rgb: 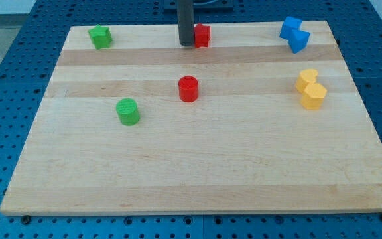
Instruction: Move the arm towards the red circle
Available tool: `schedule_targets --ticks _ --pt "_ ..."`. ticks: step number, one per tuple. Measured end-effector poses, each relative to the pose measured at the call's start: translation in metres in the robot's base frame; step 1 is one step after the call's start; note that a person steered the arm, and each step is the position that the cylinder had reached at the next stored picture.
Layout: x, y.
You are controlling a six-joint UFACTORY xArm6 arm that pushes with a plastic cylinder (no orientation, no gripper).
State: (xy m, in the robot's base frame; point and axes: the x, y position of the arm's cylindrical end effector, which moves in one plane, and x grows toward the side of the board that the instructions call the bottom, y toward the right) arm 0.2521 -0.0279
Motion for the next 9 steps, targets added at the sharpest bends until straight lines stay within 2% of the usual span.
schedule_targets --ticks 3,6,8,9 --pt "0.025 0.0" --pt "0.054 0.061" --pt "0.055 0.071" --pt "0.072 0.071"
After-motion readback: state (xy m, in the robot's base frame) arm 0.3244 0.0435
